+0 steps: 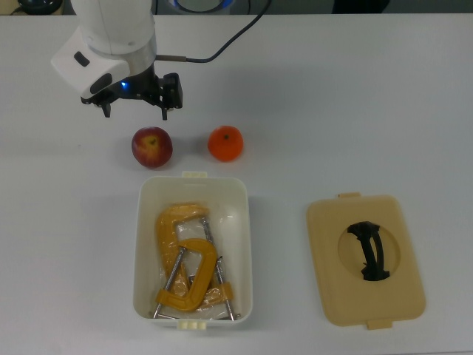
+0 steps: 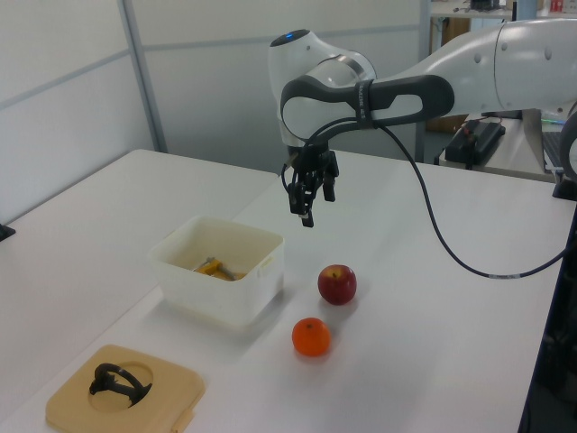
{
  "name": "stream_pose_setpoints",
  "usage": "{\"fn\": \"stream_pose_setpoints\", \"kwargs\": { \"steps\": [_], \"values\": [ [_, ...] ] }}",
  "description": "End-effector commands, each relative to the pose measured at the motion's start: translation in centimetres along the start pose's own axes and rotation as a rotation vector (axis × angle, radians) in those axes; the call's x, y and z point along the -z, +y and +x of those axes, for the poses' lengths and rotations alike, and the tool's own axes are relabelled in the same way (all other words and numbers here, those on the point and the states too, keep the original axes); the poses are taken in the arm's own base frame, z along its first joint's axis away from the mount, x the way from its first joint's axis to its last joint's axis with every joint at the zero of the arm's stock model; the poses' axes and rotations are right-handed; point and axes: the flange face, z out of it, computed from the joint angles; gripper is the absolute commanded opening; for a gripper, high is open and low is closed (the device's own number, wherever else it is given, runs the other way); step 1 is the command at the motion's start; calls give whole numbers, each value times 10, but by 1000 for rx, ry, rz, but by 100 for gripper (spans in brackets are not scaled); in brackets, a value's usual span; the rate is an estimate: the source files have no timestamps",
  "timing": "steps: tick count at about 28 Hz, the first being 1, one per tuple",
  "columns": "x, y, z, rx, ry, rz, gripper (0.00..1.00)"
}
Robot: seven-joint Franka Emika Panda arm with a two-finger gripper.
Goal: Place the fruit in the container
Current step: 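Move the open gripper down over the red apple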
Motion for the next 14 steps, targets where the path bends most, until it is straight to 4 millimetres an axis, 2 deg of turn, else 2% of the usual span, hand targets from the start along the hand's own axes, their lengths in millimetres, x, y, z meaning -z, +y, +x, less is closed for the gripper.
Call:
{"fn": "stream_pose_setpoints", "kwargs": {
  "steps": [1, 6, 8, 12, 14],
  "values": [
    [11, 5, -18, 2, -10, -13, 100],
    [15, 6, -33, 7, -4, -11, 100],
    [18, 11, -46, 26, 15, -2, 100],
    [9, 10, -61, 53, 25, 6, 100],
    [-4, 4, -66, 62, 46, 7, 100]
  ]
}}
